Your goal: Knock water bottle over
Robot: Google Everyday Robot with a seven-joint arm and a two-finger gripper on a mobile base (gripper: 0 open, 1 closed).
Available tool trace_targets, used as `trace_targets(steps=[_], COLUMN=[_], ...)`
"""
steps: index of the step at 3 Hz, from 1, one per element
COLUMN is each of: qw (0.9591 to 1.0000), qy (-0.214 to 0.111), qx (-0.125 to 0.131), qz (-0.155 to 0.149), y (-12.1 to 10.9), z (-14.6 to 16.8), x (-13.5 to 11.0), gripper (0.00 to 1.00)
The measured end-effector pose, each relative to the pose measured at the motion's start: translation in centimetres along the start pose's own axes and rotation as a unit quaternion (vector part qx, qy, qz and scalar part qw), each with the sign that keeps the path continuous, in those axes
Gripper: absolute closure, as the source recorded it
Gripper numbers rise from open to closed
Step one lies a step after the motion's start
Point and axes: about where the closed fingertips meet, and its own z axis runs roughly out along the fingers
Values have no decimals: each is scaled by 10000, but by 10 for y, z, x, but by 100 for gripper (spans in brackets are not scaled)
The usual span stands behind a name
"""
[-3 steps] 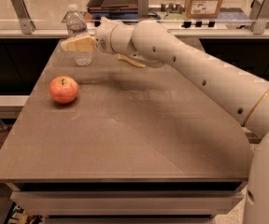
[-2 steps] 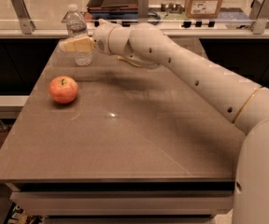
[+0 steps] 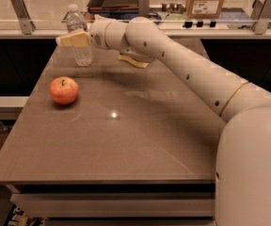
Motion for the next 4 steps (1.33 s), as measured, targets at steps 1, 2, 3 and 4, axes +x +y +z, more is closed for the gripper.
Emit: trace_targets(steps=[1,2,3,4], qw=[10000,10000,10000,10000], qy=[1,1,1,2], qx=[-19,-37,-56,-75], qz=[-4,-2,0,2], y=[1,3,5,7], z=[2,4,6,8], x=[-1,0,0,0], gripper=[15,37,61,85])
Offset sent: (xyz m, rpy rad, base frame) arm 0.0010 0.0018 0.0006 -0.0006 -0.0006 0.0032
